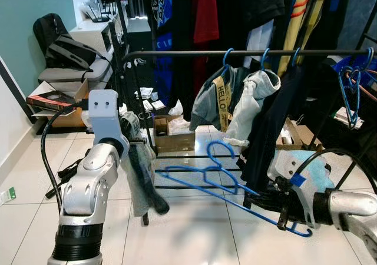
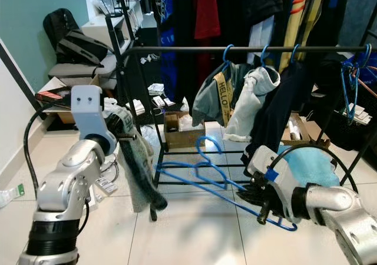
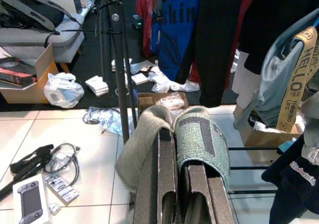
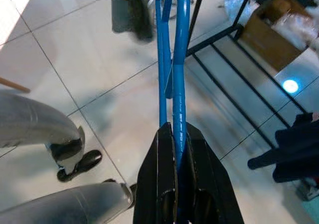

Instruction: Hang hanger

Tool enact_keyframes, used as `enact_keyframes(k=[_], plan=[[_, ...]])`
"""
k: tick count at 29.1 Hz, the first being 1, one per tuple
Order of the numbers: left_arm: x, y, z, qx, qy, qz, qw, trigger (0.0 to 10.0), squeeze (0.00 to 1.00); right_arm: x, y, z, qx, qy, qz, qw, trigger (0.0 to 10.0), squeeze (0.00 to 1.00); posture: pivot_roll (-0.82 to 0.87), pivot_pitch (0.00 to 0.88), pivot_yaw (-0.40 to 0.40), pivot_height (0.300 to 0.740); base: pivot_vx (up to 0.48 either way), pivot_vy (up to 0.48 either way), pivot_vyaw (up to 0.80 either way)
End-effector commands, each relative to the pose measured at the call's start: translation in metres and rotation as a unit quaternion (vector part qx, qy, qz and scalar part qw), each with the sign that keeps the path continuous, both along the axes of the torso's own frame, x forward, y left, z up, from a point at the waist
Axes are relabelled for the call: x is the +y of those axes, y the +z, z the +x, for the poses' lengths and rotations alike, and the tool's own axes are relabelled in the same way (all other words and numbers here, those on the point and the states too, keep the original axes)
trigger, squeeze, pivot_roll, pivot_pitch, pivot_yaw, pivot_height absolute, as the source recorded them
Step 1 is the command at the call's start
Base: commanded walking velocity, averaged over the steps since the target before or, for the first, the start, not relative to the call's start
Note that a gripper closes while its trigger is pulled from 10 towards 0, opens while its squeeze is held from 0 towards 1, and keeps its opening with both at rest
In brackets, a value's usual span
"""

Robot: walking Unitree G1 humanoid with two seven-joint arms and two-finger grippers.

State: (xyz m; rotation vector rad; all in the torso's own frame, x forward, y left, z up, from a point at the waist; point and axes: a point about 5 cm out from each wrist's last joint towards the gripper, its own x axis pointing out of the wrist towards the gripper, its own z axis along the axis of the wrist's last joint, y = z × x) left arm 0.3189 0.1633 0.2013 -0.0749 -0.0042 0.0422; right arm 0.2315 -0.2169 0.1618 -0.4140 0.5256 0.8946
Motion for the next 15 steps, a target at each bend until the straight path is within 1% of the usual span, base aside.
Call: enact_keyframes(k=[1,2,3,5,6,7,8,9,10,11,12,13,14,15], plan=[[0.003,0.002,-0.001,0.000,0.005,0.010,1.000,10.0,0.00,0.004,0.001,-0.004,0.011,0.018,-0.001,1.000,10.0,0.00,-0.08,0.000,0.050,0.740,0.000,0.000,0.00],[0.003,0.002,-0.001,0.000,0.005,0.010,1.000,10.0,0.00,0.004,0.001,-0.004,0.011,0.018,-0.001,1.000,10.0,0.00,-0.08,0.000,0.050,0.740,0.000,0.000,0.00],[0.003,0.001,-0.001,-0.001,0.005,0.010,1.000,10.0,0.00,0.007,0.002,-0.008,0.020,0.033,0.010,0.999,10.0,0.00,-0.08,0.000,0.050,0.740,0.000,0.000,0.00],[0.003,0.001,-0.001,-0.001,0.005,0.010,1.000,10.0,0.00,0.007,0.002,-0.008,0.020,0.033,0.010,0.999,10.0,0.00,-0.08,0.000,0.050,0.740,0.000,0.000,0.00],[0.003,0.001,-0.001,-0.001,0.005,0.011,1.000,10.0,0.00,0.010,0.006,-0.013,0.025,0.055,0.023,0.998,10.0,0.00,-0.08,0.000,0.049,0.740,0.000,0.000,0.00],[0.003,0.001,-0.001,0.000,0.005,0.011,1.000,10.0,0.00,0.016,0.014,-0.015,0.015,0.074,0.047,0.996,10.0,0.00,-0.09,0.000,0.050,0.740,0.000,0.000,0.00],[0.003,0.001,-0.001,0.000,0.005,0.011,1.000,10.0,0.00,0.016,0.014,-0.015,0.015,0.074,0.047,0.996,10.0,0.00,-0.09,0.000,0.050,0.740,0.000,0.000,0.00],[0.003,0.001,-0.001,0.000,0.005,0.011,1.000,10.0,0.00,0.019,0.019,-0.016,0.006,0.085,0.063,0.994,10.0,0.00,-0.09,0.000,0.050,0.740,0.000,0.000,0.00],[0.002,0.000,-0.001,0.000,0.004,0.010,1.000,10.0,0.00,0.021,0.024,-0.012,-0.015,0.081,0.076,0.994,10.0,0.00,-0.09,0.000,0.051,0.740,0.000,0.000,0.00],[0.002,0.000,-0.001,0.000,0.004,0.010,1.000,10.0,0.00,0.021,0.024,-0.012,-0.015,0.081,0.076,0.994,10.0,0.00,-0.09,0.000,0.051,0.740,0.000,0.000,0.00],[0.001,0.000,-0.001,0.000,0.003,0.010,1.000,10.0,0.00,0.022,0.028,-0.005,-0.039,0.068,0.078,0.994,10.0,0.00,-0.09,0.000,0.051,0.740,0.000,0.000,0.00],[0.000,0.000,-0.001,0.000,0.001,0.009,1.000,10.0,0.00,0.021,0.029,0.000,-0.054,0.056,0.072,0.994,10.0,0.00,-0.09,0.000,0.050,0.740,0.000,0.000,0.00],[0.000,0.000,-0.001,0.000,0.001,0.009,1.000,10.0,0.00,0.021,0.029,0.000,-0.054,0.056,0.072,0.994,10.0,0.00,-0.09,0.000,0.050,0.740,0.000,0.000,0.00],[0.000,0.000,-0.001,-0.001,0.000,0.009,1.000,10.0,0.00,0.020,0.030,0.004,-0.066,0.047,0.066,0.994,10.0,0.00,-0.09,0.000,0.049,0.740,0.000,0.000,0.00]])
